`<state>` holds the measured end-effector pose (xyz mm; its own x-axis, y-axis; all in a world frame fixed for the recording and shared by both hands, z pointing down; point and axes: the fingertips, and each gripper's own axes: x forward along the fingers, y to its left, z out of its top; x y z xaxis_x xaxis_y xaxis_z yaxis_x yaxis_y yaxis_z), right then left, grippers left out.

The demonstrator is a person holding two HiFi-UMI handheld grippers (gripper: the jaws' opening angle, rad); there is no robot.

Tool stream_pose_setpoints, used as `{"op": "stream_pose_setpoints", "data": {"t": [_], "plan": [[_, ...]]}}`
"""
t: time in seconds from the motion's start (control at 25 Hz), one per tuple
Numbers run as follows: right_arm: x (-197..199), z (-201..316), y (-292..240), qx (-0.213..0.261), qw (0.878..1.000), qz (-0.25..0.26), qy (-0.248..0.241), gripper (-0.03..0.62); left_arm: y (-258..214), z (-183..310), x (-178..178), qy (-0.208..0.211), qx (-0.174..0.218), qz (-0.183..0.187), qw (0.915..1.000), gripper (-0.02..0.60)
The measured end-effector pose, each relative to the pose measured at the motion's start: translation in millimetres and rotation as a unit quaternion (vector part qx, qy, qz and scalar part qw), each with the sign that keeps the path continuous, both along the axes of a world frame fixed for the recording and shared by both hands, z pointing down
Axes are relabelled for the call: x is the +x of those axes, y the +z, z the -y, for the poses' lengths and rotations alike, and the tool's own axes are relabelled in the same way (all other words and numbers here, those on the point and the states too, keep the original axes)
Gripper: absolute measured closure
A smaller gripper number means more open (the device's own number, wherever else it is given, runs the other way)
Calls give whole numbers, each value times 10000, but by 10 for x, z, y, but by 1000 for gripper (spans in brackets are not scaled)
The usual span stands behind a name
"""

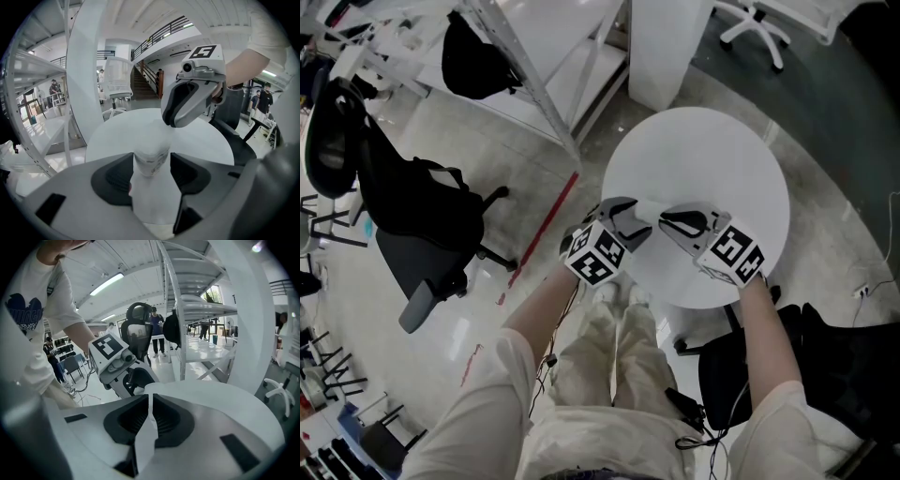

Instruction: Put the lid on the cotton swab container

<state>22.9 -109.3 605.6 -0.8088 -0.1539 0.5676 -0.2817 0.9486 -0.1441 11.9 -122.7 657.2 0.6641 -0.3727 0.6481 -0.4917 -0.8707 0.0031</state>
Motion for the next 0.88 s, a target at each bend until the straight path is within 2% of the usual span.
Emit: {"op": "stream_pose_setpoints", "data": {"t": [0.6,0.76,0.88], "plan": [[4,1,7,11,10000,7,60,557,-26,-9,-12,19,47,-40,10000,337],[8,-1,-74,-133,9990,301,292,539,-123,-13,-28,6,123,-134,9998,337],[35,58,-227,-132,9955,657,671,539,-276,-36,-71,-162,161,-408,9989,337]]}}
